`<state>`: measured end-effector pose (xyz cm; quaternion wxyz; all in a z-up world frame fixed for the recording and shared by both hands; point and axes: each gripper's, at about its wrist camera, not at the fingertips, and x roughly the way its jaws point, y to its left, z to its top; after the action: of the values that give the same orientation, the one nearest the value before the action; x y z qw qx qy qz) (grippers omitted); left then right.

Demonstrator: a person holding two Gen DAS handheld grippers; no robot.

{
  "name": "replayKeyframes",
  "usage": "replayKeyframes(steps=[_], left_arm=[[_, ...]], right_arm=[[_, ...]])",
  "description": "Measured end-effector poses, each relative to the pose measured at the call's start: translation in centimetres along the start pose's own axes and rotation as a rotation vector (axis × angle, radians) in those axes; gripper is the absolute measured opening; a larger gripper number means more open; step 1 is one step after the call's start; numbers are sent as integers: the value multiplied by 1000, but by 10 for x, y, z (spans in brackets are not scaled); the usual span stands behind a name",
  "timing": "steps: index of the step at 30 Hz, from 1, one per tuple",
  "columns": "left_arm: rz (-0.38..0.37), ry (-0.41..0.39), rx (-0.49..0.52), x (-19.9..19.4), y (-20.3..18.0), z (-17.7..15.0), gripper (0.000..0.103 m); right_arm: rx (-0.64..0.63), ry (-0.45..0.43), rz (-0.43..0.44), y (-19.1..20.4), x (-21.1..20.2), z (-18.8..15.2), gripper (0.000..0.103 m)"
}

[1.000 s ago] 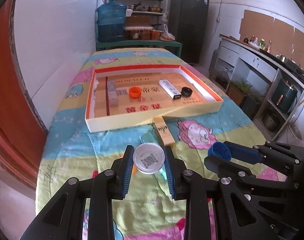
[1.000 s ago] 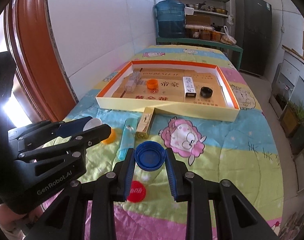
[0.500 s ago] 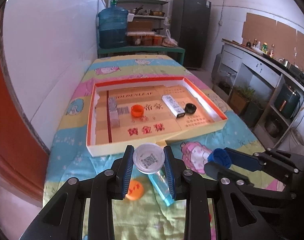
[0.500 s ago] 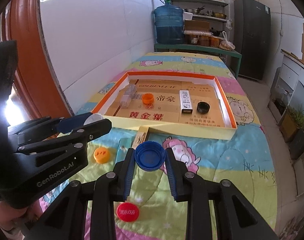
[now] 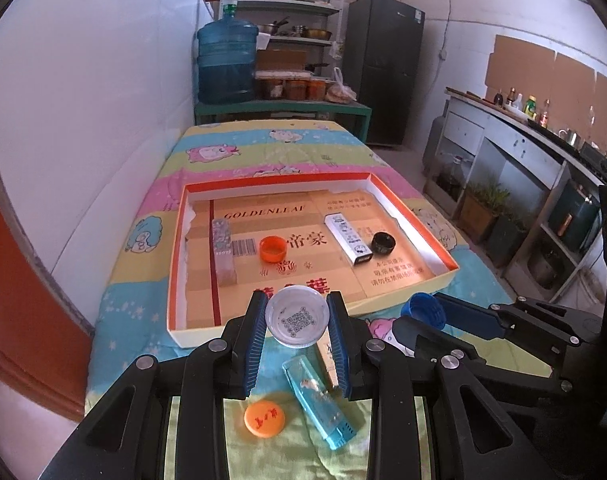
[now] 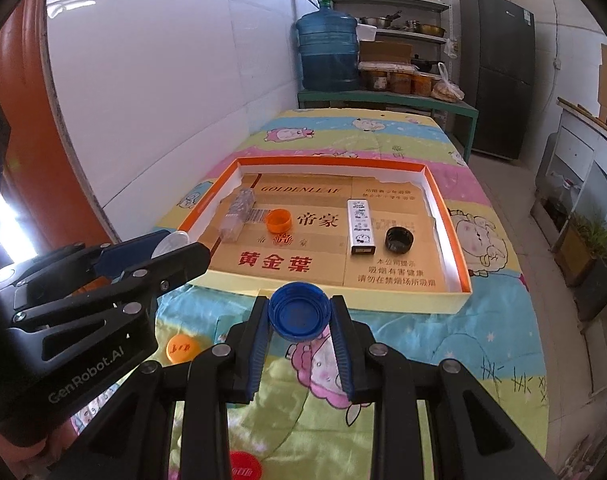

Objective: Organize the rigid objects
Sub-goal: 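Carry the white cap with the left tool while the right tool carries the blue cap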

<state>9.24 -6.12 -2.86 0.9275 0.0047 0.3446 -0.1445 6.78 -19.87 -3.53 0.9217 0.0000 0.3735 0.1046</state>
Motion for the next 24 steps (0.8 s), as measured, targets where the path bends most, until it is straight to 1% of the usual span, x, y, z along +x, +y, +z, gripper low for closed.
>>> replayKeyframes(steps=[8,18,24], left_arm=[[11,-4,-12,12,6,13,31],[14,9,-36,35,17,28,31],[27,28,-58,53,25,34,31]], right_arm=[[-1,-7,-15,-5,8,11,30],[36,-6,-43,-28,21,21,30],[35,0,-32,-32,33,27,30]])
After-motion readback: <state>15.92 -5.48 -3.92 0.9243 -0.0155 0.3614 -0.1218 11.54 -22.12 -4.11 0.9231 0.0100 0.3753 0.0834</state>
